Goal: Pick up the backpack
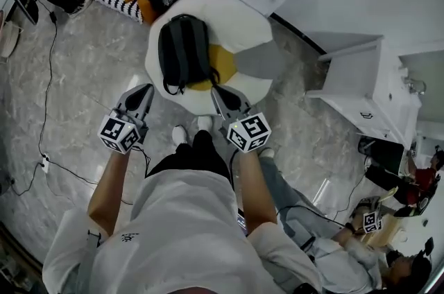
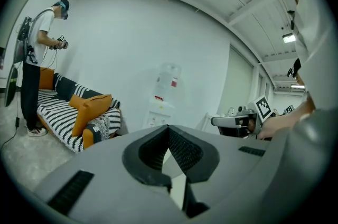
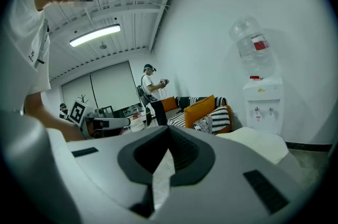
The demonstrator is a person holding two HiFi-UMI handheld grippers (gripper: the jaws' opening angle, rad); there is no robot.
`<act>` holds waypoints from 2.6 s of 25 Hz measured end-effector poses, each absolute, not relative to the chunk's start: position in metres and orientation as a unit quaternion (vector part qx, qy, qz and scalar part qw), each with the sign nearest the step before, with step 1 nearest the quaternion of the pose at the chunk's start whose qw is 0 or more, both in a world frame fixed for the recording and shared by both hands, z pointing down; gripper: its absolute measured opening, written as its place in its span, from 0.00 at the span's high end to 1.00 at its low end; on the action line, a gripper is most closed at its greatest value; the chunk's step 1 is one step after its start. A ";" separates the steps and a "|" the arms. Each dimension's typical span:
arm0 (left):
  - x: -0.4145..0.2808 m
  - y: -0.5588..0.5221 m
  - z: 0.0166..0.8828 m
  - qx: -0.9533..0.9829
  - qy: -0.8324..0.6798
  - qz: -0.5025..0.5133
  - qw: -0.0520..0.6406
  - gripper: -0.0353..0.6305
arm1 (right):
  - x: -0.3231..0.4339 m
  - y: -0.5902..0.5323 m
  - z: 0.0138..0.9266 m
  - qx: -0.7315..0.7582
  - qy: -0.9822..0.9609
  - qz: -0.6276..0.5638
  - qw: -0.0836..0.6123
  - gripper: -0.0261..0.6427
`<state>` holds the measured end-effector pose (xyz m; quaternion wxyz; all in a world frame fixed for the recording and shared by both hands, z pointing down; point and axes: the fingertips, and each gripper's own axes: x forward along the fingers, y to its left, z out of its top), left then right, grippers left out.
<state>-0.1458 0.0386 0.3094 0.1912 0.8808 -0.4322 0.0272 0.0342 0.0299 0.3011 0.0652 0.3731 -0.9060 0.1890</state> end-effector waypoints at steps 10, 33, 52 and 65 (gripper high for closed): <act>-0.136 -0.026 0.377 0.845 -0.482 0.067 0.220 0.94 | 0.041 -0.052 0.384 0.353 -0.905 0.211 0.111 0.95; -0.105 -0.143 0.561 0.791 -0.533 0.122 0.273 0.94 | 0.066 -0.187 0.606 0.349 -0.880 0.280 0.161 0.95; -0.119 -0.215 0.728 0.791 -0.511 0.156 0.298 0.94 | 0.061 -0.237 0.752 0.395 -0.847 0.302 0.187 0.95; -0.134 -0.243 0.810 0.785 -0.490 0.181 0.332 0.85 | 0.043 -0.266 0.820 0.382 -0.847 0.296 0.222 0.95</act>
